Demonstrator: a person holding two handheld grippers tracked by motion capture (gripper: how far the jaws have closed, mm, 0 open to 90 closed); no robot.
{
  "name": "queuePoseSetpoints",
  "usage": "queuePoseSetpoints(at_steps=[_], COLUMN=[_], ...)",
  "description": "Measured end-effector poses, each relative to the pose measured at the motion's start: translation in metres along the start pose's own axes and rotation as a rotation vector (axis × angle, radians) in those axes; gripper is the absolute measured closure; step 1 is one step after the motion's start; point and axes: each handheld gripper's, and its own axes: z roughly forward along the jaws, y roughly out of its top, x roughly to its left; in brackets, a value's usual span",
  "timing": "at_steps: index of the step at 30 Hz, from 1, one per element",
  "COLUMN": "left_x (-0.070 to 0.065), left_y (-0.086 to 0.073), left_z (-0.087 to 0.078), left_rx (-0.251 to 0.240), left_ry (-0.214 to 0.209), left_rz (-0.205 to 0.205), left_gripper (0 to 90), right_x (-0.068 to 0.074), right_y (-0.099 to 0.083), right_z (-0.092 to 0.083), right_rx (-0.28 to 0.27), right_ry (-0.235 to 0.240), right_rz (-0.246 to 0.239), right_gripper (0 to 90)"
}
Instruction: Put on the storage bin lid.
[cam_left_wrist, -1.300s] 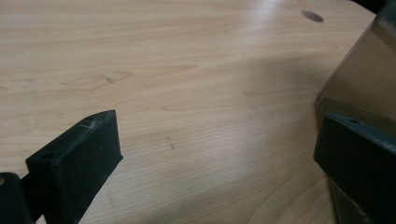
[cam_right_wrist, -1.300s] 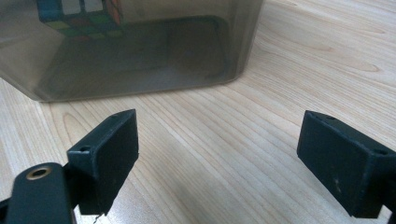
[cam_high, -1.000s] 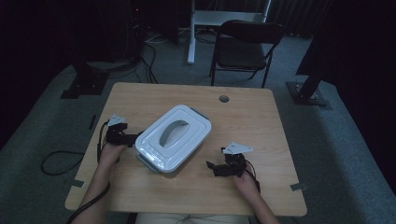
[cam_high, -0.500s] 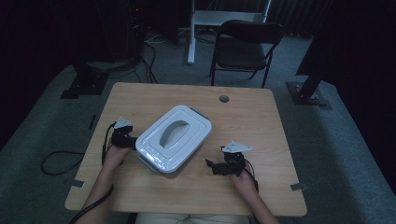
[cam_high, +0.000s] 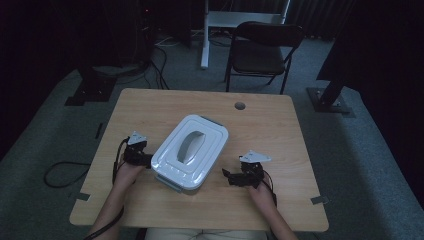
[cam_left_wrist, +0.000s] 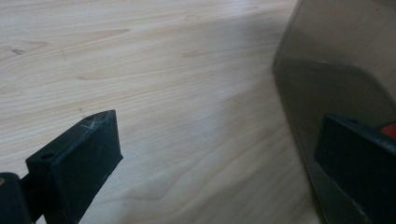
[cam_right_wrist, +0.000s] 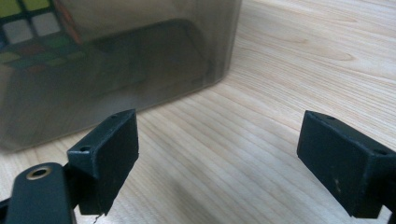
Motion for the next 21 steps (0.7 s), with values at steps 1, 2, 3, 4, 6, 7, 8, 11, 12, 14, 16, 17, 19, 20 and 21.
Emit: queuePoseSetpoints(at_steps=[1, 2, 3, 4, 6, 7, 8, 11, 12, 14, 16, 17, 19, 20, 21], left_x=[-0.002, -0.004, -0.006, -0.008, -0.012, -0.014, -0.016, -0.021, -0.023, -0.028, -0.034, -0.037, -0.045, -0.048, -0.052], left_y=[-0.001, -0.001, -0.002, -0.002, -0.004, -0.004, -0.004, -0.004, -0.004, -0.004, -0.004, -0.004, -0.004, -0.004, -0.004], left_z=[0.0, -0.001, -0.001, -0.001, -0.001, -0.001, 0.0, 0.0, 0.0, -0.001, 0.0, 0.0, 0.0, 0.0, 0.0], left_rx=[0.003, 0.004, 0.003, 0.005, 0.007, 0.011, 0.013, 0.019, 0.022, 0.026, 0.022, 0.03, 0.031, 0.035, 0.037], left_ry=[-0.004, -0.007, -0.009, -0.011, -0.013, -0.011, -0.009, 0.004, 0.008, 0.016, 0.025, 0.019, 0.019, 0.022, 0.031], left_rz=[0.002, 0.003, 0.0, -0.002, -0.003, -0.006, -0.005, 0.011, 0.016, 0.02, 0.021, 0.023, 0.04, 0.05, 0.057], left_gripper=[1.3, 1.3, 1.3, 1.3, 1.3, 1.3, 1.3, 1.3, 1.3, 1.2, 1.3, 1.2, 1.2, 1.2, 1.2], right_x=[-0.002, -0.002, -0.004, -0.005, -0.008, -0.01, -0.01, -0.014, -0.014, -0.015, -0.017, -0.018, -0.02, -0.02, -0.02], right_y=[0.0, 0.0, 0.0, -0.001, -0.002, -0.004, -0.004, -0.004, -0.004, -0.003, -0.002, -0.002, 0.0, 0.001, 0.001], right_z=[-0.001, -0.001, -0.001, -0.002, -0.002, -0.002, -0.002, -0.002, -0.002, -0.001, -0.001, 0.0, 0.001, 0.001, 0.001], right_rx=[-0.001, -0.001, 0.003, 0.003, 0.002, 0.008, 0.008, 0.013, 0.013, 0.01, 0.008, 0.007, 0.005, 0.004, 0.006], right_ry=[-0.018, -0.018, -0.022, -0.023, -0.039, -0.049, -0.049, -0.082, -0.082, -0.095, -0.111, -0.111, -0.124, -0.125, -0.121], right_rz=[0.002, 0.002, 0.005, 0.009, 0.013, 0.013, 0.013, 0.011, 0.011, 0.014, 0.024, 0.028, 0.026, 0.028, 0.028], right_gripper=[12.4, 12.4, 12.4, 12.4, 12.4, 12.4, 12.4, 12.4, 12.4, 12.4, 12.4, 12.4, 12.4, 12.4, 12.4])
